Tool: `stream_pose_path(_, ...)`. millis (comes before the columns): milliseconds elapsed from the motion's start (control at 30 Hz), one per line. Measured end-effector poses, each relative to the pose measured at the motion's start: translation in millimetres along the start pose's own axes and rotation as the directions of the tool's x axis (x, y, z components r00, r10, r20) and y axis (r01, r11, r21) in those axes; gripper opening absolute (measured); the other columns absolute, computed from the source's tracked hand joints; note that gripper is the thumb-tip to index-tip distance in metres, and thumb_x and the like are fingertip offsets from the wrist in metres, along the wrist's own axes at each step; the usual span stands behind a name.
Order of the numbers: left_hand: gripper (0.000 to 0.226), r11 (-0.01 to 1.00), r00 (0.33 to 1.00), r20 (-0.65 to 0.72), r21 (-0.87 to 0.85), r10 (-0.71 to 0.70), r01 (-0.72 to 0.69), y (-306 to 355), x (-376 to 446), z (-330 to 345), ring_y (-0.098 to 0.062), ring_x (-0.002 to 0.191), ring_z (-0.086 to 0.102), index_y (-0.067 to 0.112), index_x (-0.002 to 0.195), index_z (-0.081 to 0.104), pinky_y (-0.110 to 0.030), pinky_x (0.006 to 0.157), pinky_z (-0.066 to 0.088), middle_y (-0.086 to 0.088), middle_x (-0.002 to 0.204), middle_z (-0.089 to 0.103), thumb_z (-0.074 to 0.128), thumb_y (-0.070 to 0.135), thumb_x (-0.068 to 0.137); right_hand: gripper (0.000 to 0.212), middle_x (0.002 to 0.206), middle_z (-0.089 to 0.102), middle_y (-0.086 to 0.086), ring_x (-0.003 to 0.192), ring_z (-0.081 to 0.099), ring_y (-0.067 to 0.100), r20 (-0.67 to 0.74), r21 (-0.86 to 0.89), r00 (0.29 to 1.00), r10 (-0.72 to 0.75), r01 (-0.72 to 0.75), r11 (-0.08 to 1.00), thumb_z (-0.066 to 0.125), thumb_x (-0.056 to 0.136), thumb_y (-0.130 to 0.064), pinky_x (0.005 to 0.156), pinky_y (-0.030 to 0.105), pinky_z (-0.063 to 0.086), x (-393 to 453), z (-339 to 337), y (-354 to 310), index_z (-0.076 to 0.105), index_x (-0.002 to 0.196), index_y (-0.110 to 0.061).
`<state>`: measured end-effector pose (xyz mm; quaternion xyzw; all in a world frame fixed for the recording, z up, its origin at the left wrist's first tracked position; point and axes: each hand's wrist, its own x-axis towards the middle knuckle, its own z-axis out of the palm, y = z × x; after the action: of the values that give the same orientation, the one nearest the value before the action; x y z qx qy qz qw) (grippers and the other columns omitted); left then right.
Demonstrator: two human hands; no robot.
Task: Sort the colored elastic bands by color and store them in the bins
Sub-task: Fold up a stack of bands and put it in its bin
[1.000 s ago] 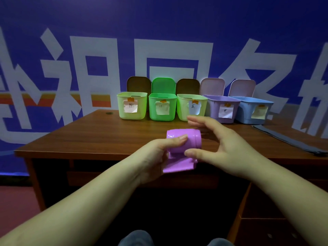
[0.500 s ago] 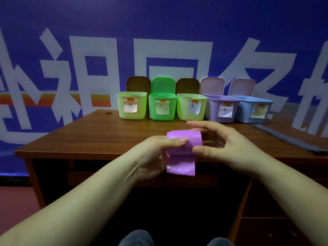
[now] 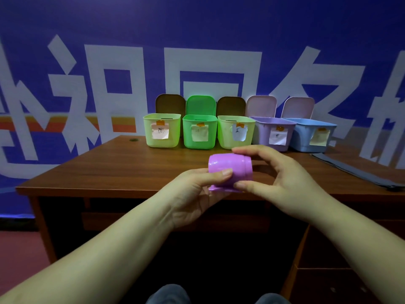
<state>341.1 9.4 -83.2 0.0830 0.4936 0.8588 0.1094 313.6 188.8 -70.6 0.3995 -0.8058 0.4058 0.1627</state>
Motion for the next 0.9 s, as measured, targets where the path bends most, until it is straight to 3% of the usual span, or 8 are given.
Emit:
stream_pose_path(100,0.034,1.0,1.0,0.026,0.027,-0.004,0.003,-0.3,-2.6,-2.6,-0.021,0.078,0.069,-0.01,0.103,0.063,-0.027,0.082,0.056,-0.02,0.093,0.07,0.061,0.0,0.071,0.06,0.124,0.056,-0.021,0.113,0.055,-0.004,0.025,0.057,0.997,0.073,-0.074,0.996,0.074,0.064,-0.057,0.099,0.022,0.045,-0.6,2.4,1.8,0.049,0.118,-0.046)
stream_pose_path(267,0.028,0.998,0.999,0.018,-0.045,0.033,-0.032,4.0,-5.6,2.8,-0.017,0.061,0.064,-0.006,0.096,0.063,-0.021,0.051,0.055,-0.015,0.079,0.066,0.061,0.005,0.071,0.063,0.121,0.06,-0.017,0.113,0.055,-0.001,-0.015,-0.122,1.0,-0.02,0.018,0.992,0.069,0.065,-0.056,0.099,0.02,0.043,-0.1,5.3,-1.8,0.056,0.122,-0.033)
stream_pose_path(400,0.041,0.994,0.995,0.001,0.046,0.098,-0.098,5.4,-3.1,5.2,-0.022,0.083,0.062,-0.008,0.109,0.061,-0.026,0.075,0.056,-0.022,0.105,0.062,0.061,0.009,0.071,0.066,0.124,0.059,-0.017,0.115,0.054,0.0,-0.033,-0.081,0.998,-0.058,0.055,0.995,0.067,0.064,-0.059,0.101,0.023,0.044,-1.6,9.7,-0.9,0.054,0.124,-0.034)
stream_pose_path(500,0.05,0.991,0.994,0.023,0.08,0.108,-0.11,3.9,-5.1,4.6,-0.024,0.088,0.06,-0.008,0.121,0.055,-0.028,0.077,0.056,-0.021,0.106,0.061,0.06,0.004,0.073,0.073,0.122,0.058,-0.023,0.113,0.054,-0.005,-0.04,-0.064,0.999,0.004,-0.007,0.998,0.073,0.057,-0.066,0.1,0.019,0.043,-2.7,9.1,0.2,0.052,0.121,-0.04)
stream_pose_path(600,0.053,0.986,0.99,0.034,0.086,0.137,-0.14,3.8,-5.2,5.5,-0.023,0.088,0.059,-0.004,0.127,0.052,-0.026,0.075,0.055,-0.018,0.105,0.061,0.066,0.001,0.076,0.062,0.118,0.06,-0.023,0.11,0.055,-0.005,-0.064,-0.092,0.996,-0.056,0.05,0.994,0.078,0.06,-0.056,0.096,0.013,0.042,-3.4,9.6,0.7,0.054,0.116,-0.044)
stream_pose_path(733,0.044,0.987,0.993,-0.055,0.126,0.102,-0.094,4.5,-3.1,14.3,-0.022,0.083,0.063,0.006,0.104,0.065,-0.032,0.073,0.055,-0.012,0.094,0.068,0.063,0.039,0.074,0.062,0.121,0.061,-0.01,0.112,0.053,0.002,-0.08,-0.261,0.969,-0.233,0.205,0.943,0.068,0.069,-0.052,0.098,0.013,0.038,-4.2,17.6,1.9,0.056,0.124,-0.025)
stream_pose_path(833,0.039,0.903,0.959,-0.193,0.415,0.21,-0.114,2.2,2.5,13.8,-0.024,0.087,0.067,0.01,0.091,0.068,-0.04,0.087,0.055,-0.011,0.092,0.072,0.054,0.046,0.087,0.066,0.123,0.059,-0.007,0.115,0.051,0.005,-0.082,-0.327,0.952,-0.295,0.254,0.91,0.066,0.071,-0.052,0.101,0.016,0.037,-4.9,20.8,3.3,0.054,0.127,-0.018)
stream_pose_path(900,0.035,0.804,0.932,-0.191,0.575,0.309,-0.149,1.3,1.4,13.5,-0.021,0.09,0.065,0.015,0.091,0.068,-0.034,0.09,0.052,-0.009,0.096,0.069,0.049,0.045,0.092,0.077,0.131,0.053,-0.013,0.121,0.048,0.0,-0.061,-0.258,0.978,-0.202,0.18,0.949,0.064,0.067,-0.064,0.103,0.016,0.036,-5.3,21.9,3.4,0.048,0.133,-0.027)
